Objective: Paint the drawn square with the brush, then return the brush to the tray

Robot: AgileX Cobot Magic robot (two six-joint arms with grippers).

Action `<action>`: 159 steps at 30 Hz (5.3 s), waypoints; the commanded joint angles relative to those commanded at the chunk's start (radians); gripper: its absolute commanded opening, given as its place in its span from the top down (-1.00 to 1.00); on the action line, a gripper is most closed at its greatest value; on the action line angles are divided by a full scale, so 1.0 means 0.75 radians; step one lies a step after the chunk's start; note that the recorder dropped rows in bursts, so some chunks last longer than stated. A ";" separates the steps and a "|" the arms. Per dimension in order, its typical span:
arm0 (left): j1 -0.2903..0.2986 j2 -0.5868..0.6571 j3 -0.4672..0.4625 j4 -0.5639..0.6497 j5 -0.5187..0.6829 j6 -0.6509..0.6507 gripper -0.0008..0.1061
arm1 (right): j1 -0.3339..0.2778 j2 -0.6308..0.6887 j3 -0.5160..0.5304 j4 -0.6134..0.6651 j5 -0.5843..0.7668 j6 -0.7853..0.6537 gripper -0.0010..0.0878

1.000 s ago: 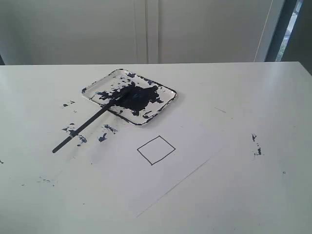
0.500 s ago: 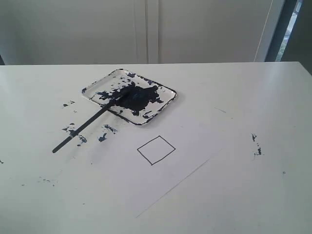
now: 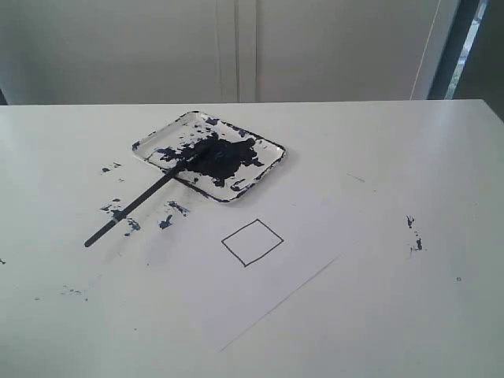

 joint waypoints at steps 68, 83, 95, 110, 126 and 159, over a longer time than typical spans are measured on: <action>0.000 0.000 -0.108 0.095 0.236 0.031 0.99 | 0.221 0.942 -1.137 1.325 0.565 -0.985 0.98; 0.000 0.000 -0.108 0.095 0.236 0.031 0.99 | 1.061 1.663 -1.274 0.805 0.232 -0.634 0.98; 0.000 0.000 -0.108 0.095 0.236 0.031 0.99 | 1.271 2.101 -1.613 0.714 0.024 -0.441 0.86; 0.000 0.000 -0.108 0.095 0.236 0.031 0.99 | 1.321 2.411 -1.873 0.155 0.039 0.562 -0.40; 0.000 0.000 -0.108 0.095 0.236 0.031 0.99 | 1.368 2.564 -2.039 -0.012 -0.006 0.828 -0.29; 0.000 0.000 -0.108 0.095 0.236 0.031 0.99 | 1.423 2.585 -2.087 -0.214 0.235 0.977 0.97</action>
